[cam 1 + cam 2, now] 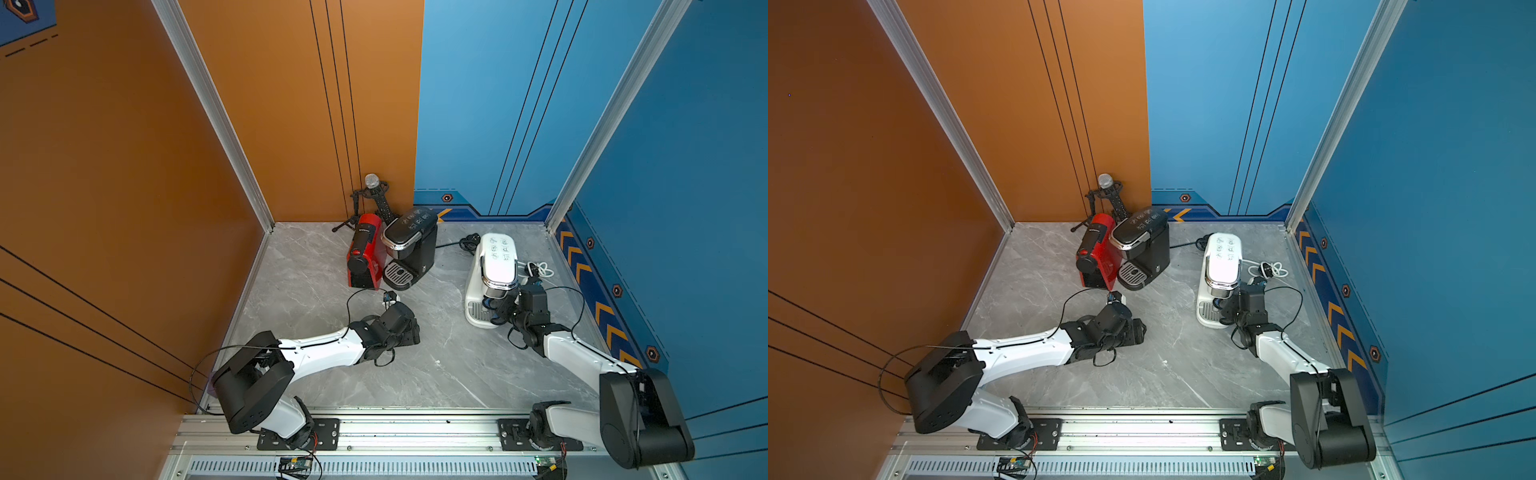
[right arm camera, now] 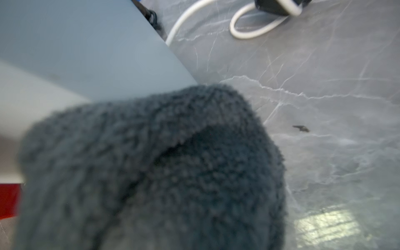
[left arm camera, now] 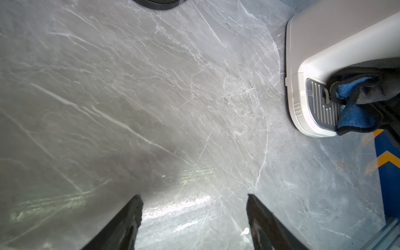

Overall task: Wipe the surface of a coffee machine
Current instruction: Wipe the dirt from the surface of the coffee machine, then place the cleaning item at the center of the board.

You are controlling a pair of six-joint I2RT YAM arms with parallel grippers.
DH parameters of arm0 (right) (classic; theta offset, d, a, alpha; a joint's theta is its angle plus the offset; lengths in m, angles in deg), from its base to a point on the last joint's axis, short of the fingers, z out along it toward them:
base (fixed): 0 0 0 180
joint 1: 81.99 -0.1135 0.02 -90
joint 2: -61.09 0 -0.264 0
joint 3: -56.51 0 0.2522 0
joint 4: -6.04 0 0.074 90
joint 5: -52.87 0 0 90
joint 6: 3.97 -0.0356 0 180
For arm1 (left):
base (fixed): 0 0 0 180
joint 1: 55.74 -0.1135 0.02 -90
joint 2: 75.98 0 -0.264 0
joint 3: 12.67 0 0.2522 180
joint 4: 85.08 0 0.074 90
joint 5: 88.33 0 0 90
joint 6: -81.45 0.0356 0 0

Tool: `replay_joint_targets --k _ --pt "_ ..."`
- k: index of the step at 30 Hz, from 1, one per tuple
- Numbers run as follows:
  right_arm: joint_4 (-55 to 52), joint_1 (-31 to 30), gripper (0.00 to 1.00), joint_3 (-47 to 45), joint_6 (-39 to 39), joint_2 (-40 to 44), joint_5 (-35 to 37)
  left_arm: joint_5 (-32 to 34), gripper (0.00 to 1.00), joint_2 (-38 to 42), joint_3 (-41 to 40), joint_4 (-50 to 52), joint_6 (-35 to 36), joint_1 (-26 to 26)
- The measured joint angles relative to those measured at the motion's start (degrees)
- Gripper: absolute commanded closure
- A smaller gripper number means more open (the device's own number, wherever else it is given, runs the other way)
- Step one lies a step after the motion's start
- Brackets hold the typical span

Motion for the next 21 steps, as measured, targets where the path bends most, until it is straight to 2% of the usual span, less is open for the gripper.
replay_joint_targets --k 4,9,14,21 --pt "3.0 -1.9 0.96 -0.3 -1.8 -3.0 -1.9 0.0 0.23 0.0 0.0 0.0 0.0 0.1" --pt "4.8 -4.7 0.96 -2.6 -3.5 -1.7 -2.0 0.0 0.23 0.0 0.0 0.0 0.0 0.3" --pt "-0.2 -4.6 0.96 -5.0 -4.1 4.6 -1.9 0.0 0.23 0.0 0.0 0.0 0.0 0.3" --pt "-10.3 0.4 0.95 -6.5 -6.1 13.9 -3.6 0.0 0.23 0.0 0.0 -0.7 0.0 0.3"
